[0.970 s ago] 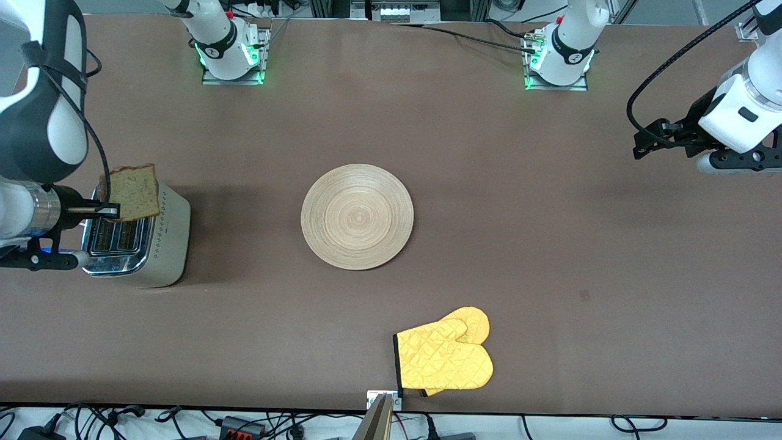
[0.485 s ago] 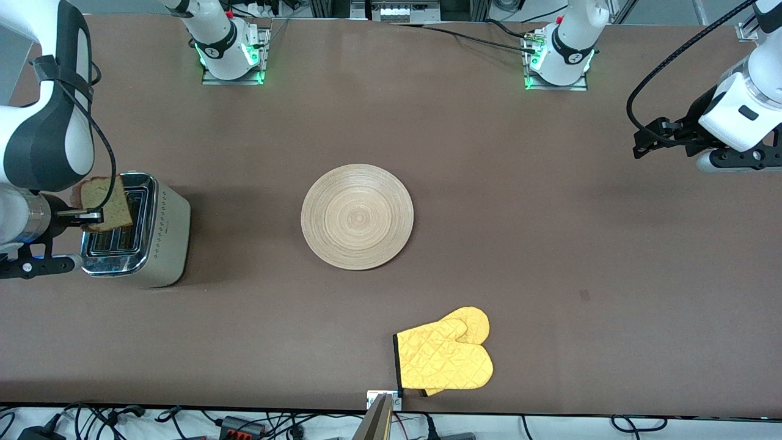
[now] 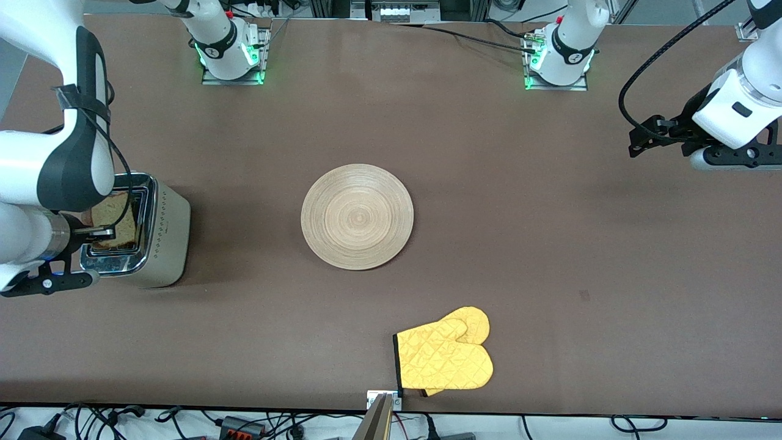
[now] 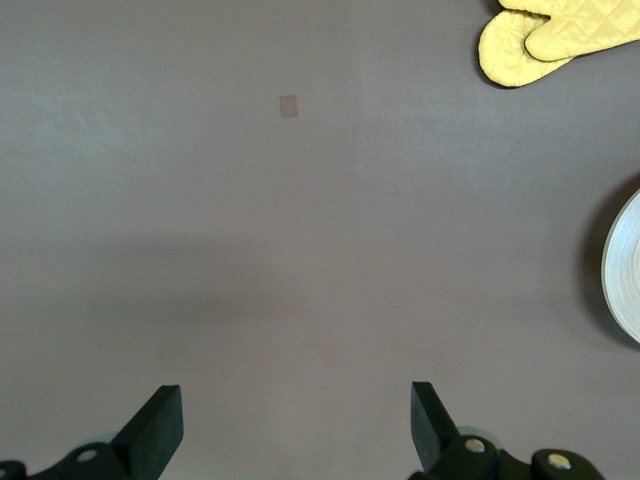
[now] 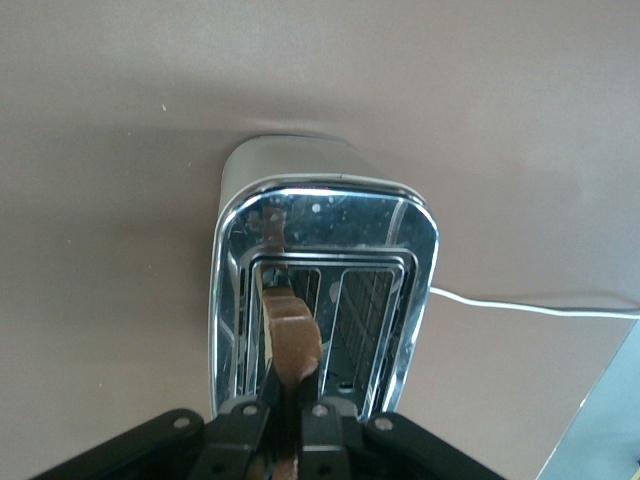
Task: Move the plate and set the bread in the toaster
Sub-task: 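Lower the bread slice into the toaster slot with the right gripper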
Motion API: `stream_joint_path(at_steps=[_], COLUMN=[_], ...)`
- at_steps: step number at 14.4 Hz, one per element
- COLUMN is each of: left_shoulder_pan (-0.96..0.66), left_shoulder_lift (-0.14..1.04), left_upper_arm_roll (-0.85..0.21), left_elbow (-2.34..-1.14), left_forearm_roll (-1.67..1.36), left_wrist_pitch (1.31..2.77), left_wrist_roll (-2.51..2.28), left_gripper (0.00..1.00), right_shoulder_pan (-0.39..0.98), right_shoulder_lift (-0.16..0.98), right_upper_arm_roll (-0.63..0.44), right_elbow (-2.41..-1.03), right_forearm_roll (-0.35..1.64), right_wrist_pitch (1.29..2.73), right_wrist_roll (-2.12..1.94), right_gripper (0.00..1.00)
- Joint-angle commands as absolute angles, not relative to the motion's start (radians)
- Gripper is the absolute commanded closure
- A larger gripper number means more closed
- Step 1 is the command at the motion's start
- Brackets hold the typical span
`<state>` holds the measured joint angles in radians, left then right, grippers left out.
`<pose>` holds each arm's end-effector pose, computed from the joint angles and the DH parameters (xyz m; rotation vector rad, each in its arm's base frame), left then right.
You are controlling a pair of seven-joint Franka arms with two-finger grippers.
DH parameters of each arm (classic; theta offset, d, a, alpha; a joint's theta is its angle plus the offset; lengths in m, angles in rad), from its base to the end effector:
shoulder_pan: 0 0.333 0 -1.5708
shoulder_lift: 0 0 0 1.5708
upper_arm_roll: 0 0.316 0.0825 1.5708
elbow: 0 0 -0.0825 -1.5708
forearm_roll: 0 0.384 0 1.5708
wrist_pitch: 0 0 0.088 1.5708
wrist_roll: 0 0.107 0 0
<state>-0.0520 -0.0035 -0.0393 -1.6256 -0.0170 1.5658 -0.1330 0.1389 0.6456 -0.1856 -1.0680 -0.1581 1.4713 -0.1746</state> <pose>0.5485 -0.0521 0.6002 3.1291 0.0659 -0.0905 0.7068 -0.0126 0.4464 2.8630 0.2213 -0.3738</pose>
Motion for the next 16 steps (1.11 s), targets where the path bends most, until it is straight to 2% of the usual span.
stream_joint_path(at_steps=[1,9,10,11,12,13,14,16], left_shoulder_pan=[-0.043,-0.046,-0.046,-0.046,-0.046,-0.043,-0.041,-0.041], left_shoulder_lift=[0.000,0.009,0.017,0.017,0.015,0.008,0.005,0.006], left_upper_arm_roll=[-0.040,-0.041,-0.041,-0.041,-0.041,-0.041,-0.041,-0.040], left_elbow=[-1.600,-1.614,-1.614,-1.614,-1.612,-1.612,-1.608,-1.603], left_forearm_roll=[-0.023,-0.023,-0.023,-0.023,-0.023,-0.023,-0.023,-0.023], left_wrist_pitch=[1.539,1.551,1.551,1.551,1.545,1.534,1.510,1.509], left_wrist_roll=[-0.141,-0.169,-0.181,-0.193,-0.202,-0.204,-0.204,-0.204], left_gripper=[0.00,0.00,0.00,0.00,0.00,0.00,0.00,0.00], right_shoulder_pan=[0.137,0.143,0.140,0.140,0.140,0.144,0.144,0.143], right_shoulder_lift=[0.670,0.681,0.681,0.678,0.678,0.677,0.675,0.664], right_upper_arm_roll=[-0.187,-0.187,-0.187,-0.187,-0.187,-0.186,-0.186,-0.186], right_elbow=[-1.038,-1.075,-1.078,-1.078,-1.078,-1.078,-1.078,-1.078], right_forearm_roll=[-0.172,-0.166,-0.163,-0.163,-0.160,-0.155,-0.143,-0.127], right_wrist_pitch=[1.473,1.512,1.513,1.511,1.509,1.506,1.500,1.496], right_wrist_roll=[-0.192,-0.181,-0.179,-0.179,-0.183,-0.178,-0.176,-0.178], right_gripper=[1.00,1.00,0.94,0.75,0.62,0.06,0.00,0.00])
